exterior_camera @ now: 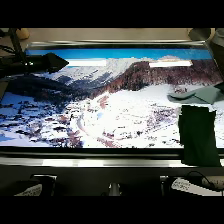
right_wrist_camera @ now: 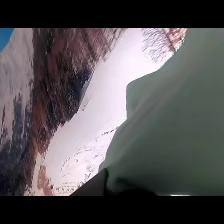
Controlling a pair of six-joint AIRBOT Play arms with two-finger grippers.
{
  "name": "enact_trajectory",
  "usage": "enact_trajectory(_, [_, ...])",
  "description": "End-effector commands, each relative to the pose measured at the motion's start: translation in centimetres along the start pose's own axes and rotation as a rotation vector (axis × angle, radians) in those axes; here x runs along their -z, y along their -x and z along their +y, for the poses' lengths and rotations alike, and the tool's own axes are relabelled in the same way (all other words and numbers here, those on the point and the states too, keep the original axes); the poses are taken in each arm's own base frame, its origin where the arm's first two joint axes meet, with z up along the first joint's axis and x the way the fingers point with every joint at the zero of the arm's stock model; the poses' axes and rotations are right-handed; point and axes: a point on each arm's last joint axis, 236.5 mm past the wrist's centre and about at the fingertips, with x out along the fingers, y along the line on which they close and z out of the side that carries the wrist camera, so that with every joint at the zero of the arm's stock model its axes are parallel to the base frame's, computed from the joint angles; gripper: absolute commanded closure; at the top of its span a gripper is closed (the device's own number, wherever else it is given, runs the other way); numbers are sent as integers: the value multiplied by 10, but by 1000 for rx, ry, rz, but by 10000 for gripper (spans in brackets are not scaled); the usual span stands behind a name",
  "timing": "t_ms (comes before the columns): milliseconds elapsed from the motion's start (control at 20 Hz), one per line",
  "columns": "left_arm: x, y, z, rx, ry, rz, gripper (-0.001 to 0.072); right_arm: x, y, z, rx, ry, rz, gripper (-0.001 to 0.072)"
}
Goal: Fold the shirts.
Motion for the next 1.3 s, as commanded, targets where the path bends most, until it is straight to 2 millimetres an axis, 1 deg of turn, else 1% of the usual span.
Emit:
enact_trajectory(0, [0, 0, 0, -1, -10, 0, 685, -14, 50, -30, 45, -105, -101, 695])
enact_trajectory(100, [0, 0, 0, -1, -24, -1, 685, -10, 69, -33, 56, -142, -119, 695])
enact_trajectory(150, [0, 0, 0, -1, -24, -1, 685, -3, 78, -32, 61, -157, -113, 695])
enact_trajectory(200, [0, 0, 0, -1, -28, -1, 685, 7, 82, -32, 81, -156, -92, 695])
enact_trajectory(300, [-1, 0, 1, -2, -43, -2, 685, 34, 87, -29, 108, -151, -3, 695])
enact_trajectory(350, [-2, 0, 1, -3, -49, -8, 685, 51, 90, -34, 137, -158, 64, 695])
enact_trajectory(400, [-3, -1, 2, -5, -52, -13, 685, 68, 93, -45, 192, -179, 131, 695])
enact_trajectory(450, [-5, -2, 4, -9, -50, -21, 685, 81, 100, -65, 288, -200, 176, 695])
enact_trajectory(500, [-6, -4, 6, -12, -47, -26, 685, 85, 108, -86, 388, -219, 168, 695])
enact_trajectory(550, [-7, -5, 7, -14, -45, -30, 685, 91, 118, -102, 474, -232, 163, 695])
enact_trajectory(600, [-8, -6, 9, -16, -43, -31, 685, 99, 124, -118, 545, -248, 170, 695])
enact_trajectory(650, [-7, -8, 10, -17, -41, -30, 685, 109, 127, -131, 598, -264, 193, 695])
enact_trajectory(700, [-8, -8, 11, -18, -40, -31, 685, 121, 122, -139, 610, -280, 229, 695])
enact_trajectory(850, [-8, -9, 12, -19, -38, -32, 685, 162, 97, -159, 602, -335, 379, 695])
enact_trajectory(900, [-8, -9, 12, -19, -38, -32, 685, 175, 92, -168, 613, -340, 429, 695])
enact_trajectory(1000, [-8, -9, 12, -19, -38, -31, 685, 193, 89, -188, 673, -362, 479, 694])
enact_trajectory(1050, [-8, -9, 12, -19, -38, -31, 685, 196, 86, -196, 686, -365, 480, 694])
enact_trajectory(1100, [-8, -9, 12, -19, -38, -31, 685, 194, 80, -201, 688, -363, 457, 637])
enact_trajectory(1150, [-8, -9, 12, -19, -38, -31, 685, 190, 75, -205, 686, -361, 430, 363])
enact_trajectory(1200, [-8, -9, 12, -19, -38, -31, 685, 184, 72, -206, 683, -350, 406, 19])
enact_trajectory(1250, [-8, -9, 12, -19, -38, -31, 685, 175, 70, -209, 683, -327, 368, 22])
